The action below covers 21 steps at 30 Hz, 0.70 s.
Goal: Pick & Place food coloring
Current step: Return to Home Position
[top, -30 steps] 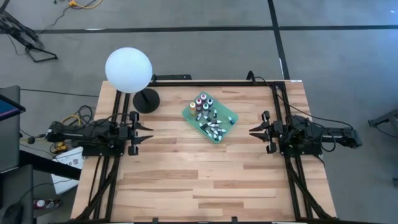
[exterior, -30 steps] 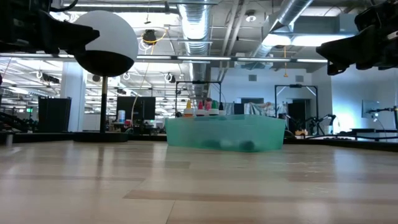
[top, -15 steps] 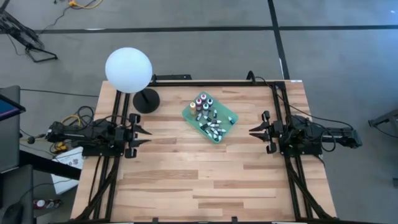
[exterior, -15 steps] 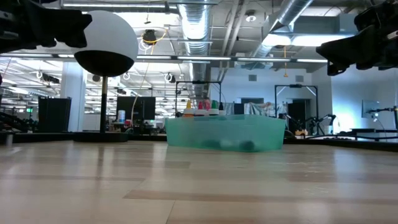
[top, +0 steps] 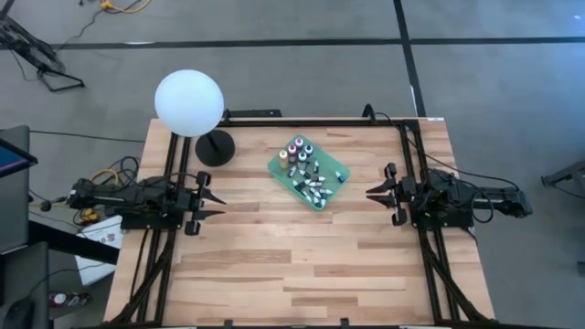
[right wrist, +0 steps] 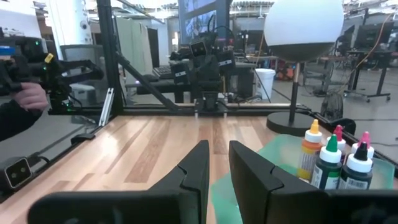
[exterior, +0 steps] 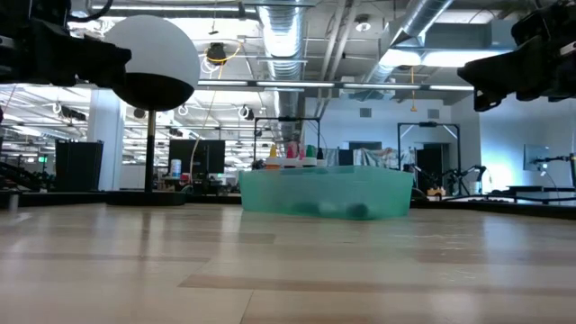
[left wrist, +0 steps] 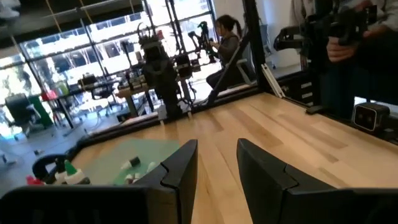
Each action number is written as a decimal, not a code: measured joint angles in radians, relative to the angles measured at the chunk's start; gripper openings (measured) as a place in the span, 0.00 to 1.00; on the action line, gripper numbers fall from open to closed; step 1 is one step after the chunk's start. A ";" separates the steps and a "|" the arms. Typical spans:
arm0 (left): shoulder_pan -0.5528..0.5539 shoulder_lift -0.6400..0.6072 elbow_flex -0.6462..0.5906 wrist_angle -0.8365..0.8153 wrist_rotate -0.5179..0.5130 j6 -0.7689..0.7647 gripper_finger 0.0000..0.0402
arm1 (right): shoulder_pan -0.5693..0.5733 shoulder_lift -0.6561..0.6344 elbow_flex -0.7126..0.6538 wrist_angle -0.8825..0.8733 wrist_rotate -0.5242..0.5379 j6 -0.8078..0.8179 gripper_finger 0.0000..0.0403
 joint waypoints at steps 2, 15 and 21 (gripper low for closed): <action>0.000 0.005 0.000 -0.004 -0.004 -0.018 0.27 | 0.000 0.000 0.000 0.000 0.000 0.015 0.13; 0.000 0.011 -0.001 -0.021 -0.105 -0.035 0.27 | 0.000 0.000 0.000 0.000 0.000 0.016 0.13; 0.000 0.011 -0.002 -0.021 -0.112 0.003 0.27 | 0.000 0.000 0.000 0.000 0.000 0.016 0.13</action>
